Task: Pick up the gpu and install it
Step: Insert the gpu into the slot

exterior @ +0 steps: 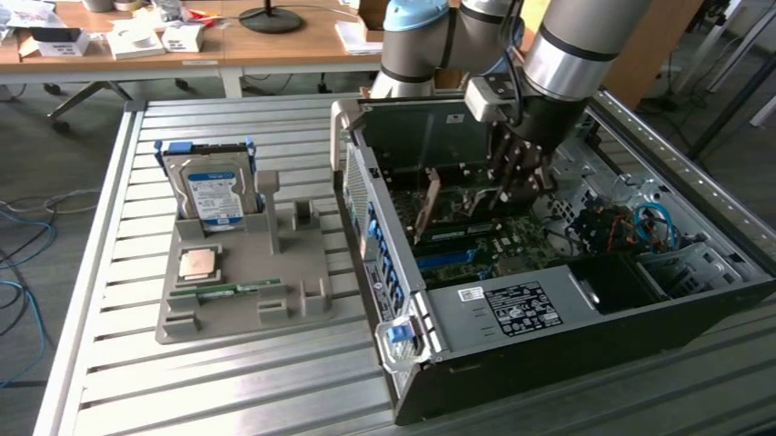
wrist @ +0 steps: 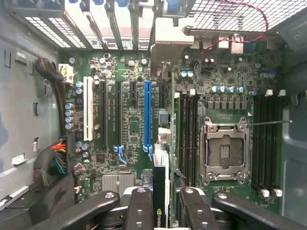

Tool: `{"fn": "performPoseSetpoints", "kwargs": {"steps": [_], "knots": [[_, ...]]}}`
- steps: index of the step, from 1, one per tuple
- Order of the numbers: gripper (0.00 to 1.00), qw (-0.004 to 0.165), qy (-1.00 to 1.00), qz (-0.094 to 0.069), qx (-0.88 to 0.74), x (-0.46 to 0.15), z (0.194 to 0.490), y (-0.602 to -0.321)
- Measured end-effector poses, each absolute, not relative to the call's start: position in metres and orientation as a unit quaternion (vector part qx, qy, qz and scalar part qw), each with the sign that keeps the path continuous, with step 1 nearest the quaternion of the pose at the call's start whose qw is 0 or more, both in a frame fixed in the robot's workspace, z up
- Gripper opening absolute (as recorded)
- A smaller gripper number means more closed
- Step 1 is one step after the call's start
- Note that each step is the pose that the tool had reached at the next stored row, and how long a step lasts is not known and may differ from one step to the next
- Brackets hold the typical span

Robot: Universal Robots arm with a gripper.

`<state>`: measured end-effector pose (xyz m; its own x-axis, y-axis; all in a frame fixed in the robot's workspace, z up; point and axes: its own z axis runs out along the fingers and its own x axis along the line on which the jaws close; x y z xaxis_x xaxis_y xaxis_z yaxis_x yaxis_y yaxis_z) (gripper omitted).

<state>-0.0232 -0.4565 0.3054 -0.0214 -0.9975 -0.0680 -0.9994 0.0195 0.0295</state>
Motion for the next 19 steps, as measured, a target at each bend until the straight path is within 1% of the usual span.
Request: {"fn": "performPoseSetpoints", "kwargs": {"steps": [13,19], "knots": [[0.26,0.014,0.714,0.034,-0.699,-0.0305,0.3030,-0.4566],[0.26,0.014,0.714,0.034,-0.699,-0.0306,0.3026,-0.4608]]}}
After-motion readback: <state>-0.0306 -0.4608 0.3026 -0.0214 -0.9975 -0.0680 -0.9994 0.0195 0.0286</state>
